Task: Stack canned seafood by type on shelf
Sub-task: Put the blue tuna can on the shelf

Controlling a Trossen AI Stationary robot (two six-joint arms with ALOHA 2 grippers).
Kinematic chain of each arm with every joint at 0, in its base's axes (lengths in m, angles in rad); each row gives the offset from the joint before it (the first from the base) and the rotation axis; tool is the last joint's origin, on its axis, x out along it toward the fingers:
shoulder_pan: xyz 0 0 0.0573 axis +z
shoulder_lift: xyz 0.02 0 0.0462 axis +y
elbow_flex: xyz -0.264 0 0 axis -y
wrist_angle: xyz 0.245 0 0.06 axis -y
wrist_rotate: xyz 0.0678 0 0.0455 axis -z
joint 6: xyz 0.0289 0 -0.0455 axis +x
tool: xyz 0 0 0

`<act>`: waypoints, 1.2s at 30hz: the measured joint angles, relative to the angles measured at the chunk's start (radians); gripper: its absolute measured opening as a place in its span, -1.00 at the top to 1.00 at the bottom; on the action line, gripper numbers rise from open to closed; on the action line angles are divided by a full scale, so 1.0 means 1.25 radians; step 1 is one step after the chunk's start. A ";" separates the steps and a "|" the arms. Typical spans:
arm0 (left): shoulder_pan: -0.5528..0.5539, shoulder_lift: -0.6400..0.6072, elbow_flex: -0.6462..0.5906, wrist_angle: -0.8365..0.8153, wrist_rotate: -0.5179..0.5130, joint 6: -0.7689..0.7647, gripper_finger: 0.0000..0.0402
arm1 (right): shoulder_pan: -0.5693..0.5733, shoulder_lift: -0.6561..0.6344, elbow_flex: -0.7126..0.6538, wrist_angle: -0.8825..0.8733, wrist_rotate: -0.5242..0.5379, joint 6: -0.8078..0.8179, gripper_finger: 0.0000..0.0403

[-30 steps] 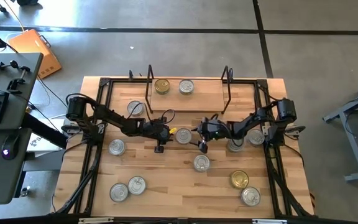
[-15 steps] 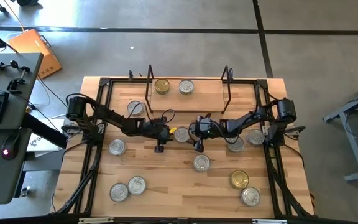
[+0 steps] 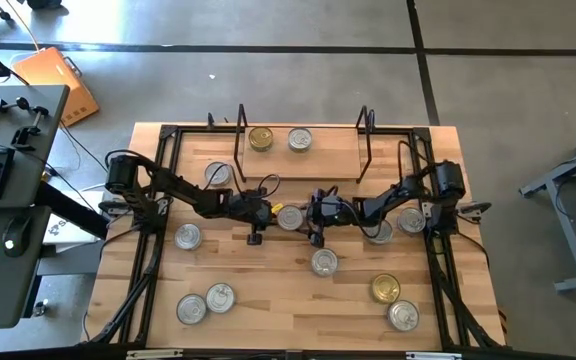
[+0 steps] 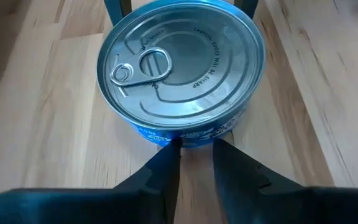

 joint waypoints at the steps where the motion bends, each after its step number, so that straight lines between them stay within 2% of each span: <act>1: 0.000 0.000 0.000 -0.003 0.000 0.000 0.61 | 0.000 0.004 0.000 0.008 0.000 -0.011 -0.66; 7: 0.000 -0.001 0.000 -0.003 0.005 0.001 0.75 | 0.001 0.007 0.000 0.011 0.012 0.049 -0.66; 13: -0.001 -0.001 0.002 -0.012 0.007 0.003 0.79 | 0.004 0.003 0.002 -0.006 0.007 0.056 -0.66; 22: -0.004 -0.001 0.013 -0.053 -0.017 -0.003 0.79 | 0.051 -0.101 0.011 -0.231 0.100 0.019 -0.64; 27: -0.003 -0.001 0.012 -0.053 -0.023 -0.003 0.79 | 0.078 -0.166 0.010 -0.341 0.172 -0.017 -0.56; 31: -0.003 -0.001 0.010 -0.045 -0.026 -0.004 0.79 | 0.103 -0.185 0.009 -0.296 0.125 -0.113 -0.49; 34: -0.002 -0.001 0.008 -0.030 -0.026 -0.003 0.79 | 0.111 -0.160 0.009 -0.214 0.043 -0.191 -0.41; 36: -0.002 0.000 0.007 -0.020 -0.026 -0.004 0.79 | 0.110 -0.136 0.008 -0.185 0.027 -0.220 -0.32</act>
